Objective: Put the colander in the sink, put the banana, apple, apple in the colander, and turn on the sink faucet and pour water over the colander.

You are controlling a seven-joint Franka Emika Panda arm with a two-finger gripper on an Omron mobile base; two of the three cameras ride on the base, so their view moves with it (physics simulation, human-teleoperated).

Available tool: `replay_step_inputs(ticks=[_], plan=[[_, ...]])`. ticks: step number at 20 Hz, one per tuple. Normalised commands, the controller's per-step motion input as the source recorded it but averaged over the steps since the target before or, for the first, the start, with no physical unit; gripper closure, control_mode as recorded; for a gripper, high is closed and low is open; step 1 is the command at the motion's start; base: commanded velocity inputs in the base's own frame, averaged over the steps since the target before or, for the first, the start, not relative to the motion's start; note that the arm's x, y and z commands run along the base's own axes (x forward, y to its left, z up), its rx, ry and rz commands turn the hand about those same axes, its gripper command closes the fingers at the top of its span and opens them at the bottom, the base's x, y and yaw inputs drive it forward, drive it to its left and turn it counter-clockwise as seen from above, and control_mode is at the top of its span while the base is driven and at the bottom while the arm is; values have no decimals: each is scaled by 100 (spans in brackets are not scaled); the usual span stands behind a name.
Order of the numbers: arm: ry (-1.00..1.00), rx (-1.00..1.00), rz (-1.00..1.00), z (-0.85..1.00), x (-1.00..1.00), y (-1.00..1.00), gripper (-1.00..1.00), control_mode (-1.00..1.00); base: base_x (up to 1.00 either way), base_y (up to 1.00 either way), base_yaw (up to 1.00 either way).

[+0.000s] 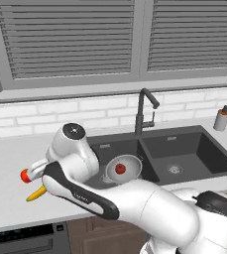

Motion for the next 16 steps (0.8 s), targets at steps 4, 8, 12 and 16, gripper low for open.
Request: replay_step_inputs(ticks=[4,8,12,16], plan=[[0,-13,0,-42,11,52,-100,-100,0,0,0],[1,-17,-4,-49,23,44,-100,-100,0,0,0],[2,-9,-6,-33,32,18,-100,-100,0,0,0],[5,-3,-6,-20,46,12,-100,-100,0,0,0]])
